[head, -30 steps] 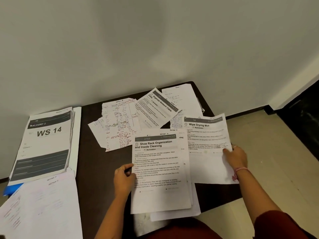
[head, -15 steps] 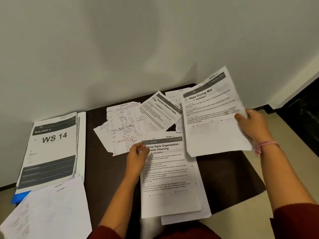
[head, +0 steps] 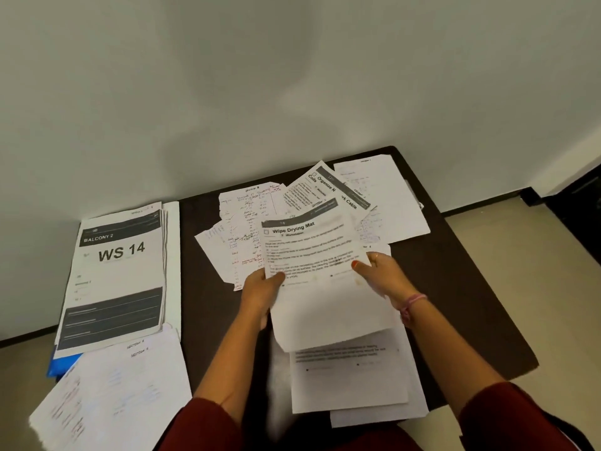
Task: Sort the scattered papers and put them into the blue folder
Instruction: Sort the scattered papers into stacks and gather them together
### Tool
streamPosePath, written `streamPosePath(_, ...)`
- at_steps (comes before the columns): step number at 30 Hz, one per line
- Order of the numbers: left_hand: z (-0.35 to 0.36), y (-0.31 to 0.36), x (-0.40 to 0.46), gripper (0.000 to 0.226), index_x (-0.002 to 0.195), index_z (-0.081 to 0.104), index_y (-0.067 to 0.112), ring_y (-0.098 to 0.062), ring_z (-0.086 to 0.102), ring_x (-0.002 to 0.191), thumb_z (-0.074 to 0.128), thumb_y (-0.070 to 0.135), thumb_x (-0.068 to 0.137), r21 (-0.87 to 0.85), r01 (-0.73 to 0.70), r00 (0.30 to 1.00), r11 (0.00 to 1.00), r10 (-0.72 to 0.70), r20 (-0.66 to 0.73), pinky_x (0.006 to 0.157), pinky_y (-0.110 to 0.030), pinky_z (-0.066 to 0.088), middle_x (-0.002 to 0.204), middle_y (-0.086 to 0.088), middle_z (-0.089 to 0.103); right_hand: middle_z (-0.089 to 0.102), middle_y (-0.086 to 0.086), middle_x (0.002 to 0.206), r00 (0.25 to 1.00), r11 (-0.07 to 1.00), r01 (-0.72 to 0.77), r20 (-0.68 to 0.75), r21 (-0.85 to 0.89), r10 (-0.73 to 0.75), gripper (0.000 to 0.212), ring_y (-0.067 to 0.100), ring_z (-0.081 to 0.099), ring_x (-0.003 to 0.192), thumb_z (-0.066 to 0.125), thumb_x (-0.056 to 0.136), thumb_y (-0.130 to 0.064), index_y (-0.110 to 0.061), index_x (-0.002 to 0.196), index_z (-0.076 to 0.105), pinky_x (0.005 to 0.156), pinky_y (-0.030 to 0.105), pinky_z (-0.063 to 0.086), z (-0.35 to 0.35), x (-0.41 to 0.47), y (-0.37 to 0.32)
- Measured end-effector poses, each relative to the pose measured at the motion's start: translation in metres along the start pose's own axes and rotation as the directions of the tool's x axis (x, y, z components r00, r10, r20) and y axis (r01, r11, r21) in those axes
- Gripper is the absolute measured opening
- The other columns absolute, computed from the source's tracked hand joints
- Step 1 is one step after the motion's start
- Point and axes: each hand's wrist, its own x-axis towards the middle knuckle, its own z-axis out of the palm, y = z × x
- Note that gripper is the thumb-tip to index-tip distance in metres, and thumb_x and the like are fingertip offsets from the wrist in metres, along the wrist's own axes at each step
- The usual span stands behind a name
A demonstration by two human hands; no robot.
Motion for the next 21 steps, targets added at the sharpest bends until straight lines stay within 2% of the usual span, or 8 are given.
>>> streamPosePath(3, -0.015, -0.01, 0.01, 0.025, 0.116, 0.065, 0.008, -0.023, 0.066, 0.099, 0.055, 0.005, 0.094, 0.057, 0.032, 0.998, 0.998, -0.029, -0.048, 0.092, -0.044, 0.052, 0.115, -0.006, 0.068, 0.067, 0.001, 0.082, 0.993, 1.0, -0.018, -0.114, 0.018, 0.02, 0.008, 0.017, 0.059, 0.076, 0.061, 0.089, -0.017, -0.015, 0.091, 0.068, 0.071, 0.031, 0.05, 0.004, 0.026, -0.009)
streamPosePath(4, -0.02, -0.012, 0.013, 0.026, 0.118, 0.065, 0.008, -0.023, 0.066, 0.1, 0.056, 0.006, 0.094, 0.073, 0.037, 0.998, 0.997, -0.033, -0.055, 0.093, -0.044, 0.052, 0.116, -0.005, 0.068, 0.067, 0.002, 0.079, 0.984, 0.998, -0.038, -0.173, 0.044, 0.045, 0.01, 0.019, 0.059, 0.074, 0.06, 0.088, -0.014, -0.012, 0.091, 0.069, 0.07, 0.034, 0.052, 0.003, 0.038, -0.011)
streamPosePath(6, -0.027, -0.017, 0.017, 0.026, 0.118, 0.065, 0.009, -0.023, 0.065, 0.101, 0.056, 0.006, 0.093, 0.088, 0.046, 0.997, 0.995, -0.041, -0.064, 0.094, -0.044, 0.051, 0.115, -0.005, 0.068, 0.068, 0.006, 0.091, 0.956, 0.993, -0.093, -0.274, 0.074, 0.11, 0.024, 0.024, 0.063, 0.081, 0.06, 0.085, -0.012, -0.007, 0.108, 0.066, 0.083, 0.04, 0.054, 0.0, 0.063, -0.017)
streamPosePath(8, -0.032, -0.021, 0.02, 0.025, 0.116, 0.066, 0.011, -0.023, 0.065, 0.101, 0.057, 0.006, 0.093, 0.114, 0.056, 0.996, 0.992, -0.048, -0.072, 0.094, -0.045, 0.051, 0.114, -0.004, 0.068, 0.068, 0.009, 0.101, 0.926, 0.99, -0.121, -0.35, 0.077, 0.141, 0.031, 0.026, 0.065, 0.089, 0.062, 0.08, -0.015, -0.012, 0.111, 0.064, 0.088, 0.041, 0.054, -0.005, 0.087, -0.019)
streamPosePath(11, -0.036, -0.027, 0.024, 0.023, 0.112, 0.067, 0.014, -0.022, 0.065, 0.101, 0.058, 0.007, 0.092, 0.123, 0.075, 0.995, 0.99, -0.067, -0.073, 0.095, -0.045, 0.051, 0.113, -0.003, 0.069, 0.064, 0.011, 0.074, 0.894, 0.988, -0.12, -0.421, 0.102, 0.152, 0.007, 0.023, 0.057, 0.06, 0.062, 0.073, -0.017, -0.018, 0.076, 0.055, 0.06, 0.028, 0.053, -0.007, 0.108, -0.025)
streamPosePath(14, -0.037, -0.031, 0.03, 0.023, 0.11, 0.068, 0.013, -0.021, 0.066, 0.1, 0.058, 0.006, 0.091, 0.127, 0.096, 0.993, 0.987, -0.085, -0.086, 0.093, -0.042, 0.051, 0.112, -0.002, 0.07, 0.054, 0.006, 0.055, 0.877, 0.985, -0.118, -0.453, 0.125, 0.163, 0.024, 0.02, 0.049, 0.046, 0.064, 0.075, -0.016, -0.017, 0.058, 0.047, 0.041, 0.018, 0.04, -0.001, 0.112, -0.038)
streamPosePath(18, -0.038, -0.035, 0.035, 0.021, 0.099, 0.072, 0.017, -0.021, 0.069, 0.092, 0.058, 0.004, 0.089, 0.096, 0.145, 0.986, 0.985, -0.135, -0.096, 0.087, -0.039, 0.054, 0.103, -0.003, 0.073, 0.052, 0.0, 0.051, 0.875, 0.99, -0.12, -0.463, 0.075, 0.141, 0.033, 0.019, 0.05, 0.051, 0.068, 0.074, -0.021, -0.02, 0.049, 0.047, 0.055, 0.027, 0.046, 0.002, 0.123, -0.039)
streamPosePath(21, -0.041, -0.033, 0.041, 0.02, 0.096, 0.072, 0.019, -0.02, 0.07, 0.09, 0.058, 0.006, 0.089, 0.089, 0.165, 0.982, 0.982, -0.155, -0.11, 0.084, -0.037, 0.056, 0.099, -0.001, 0.074, 0.062, 0.005, 0.059, 0.871, 0.991, -0.129, -0.473, 0.045, 0.135, 0.026, 0.023, 0.06, 0.06, 0.068, 0.075, -0.024, -0.017, 0.054, 0.054, 0.066, 0.034, 0.054, 0.004, 0.132, -0.042)
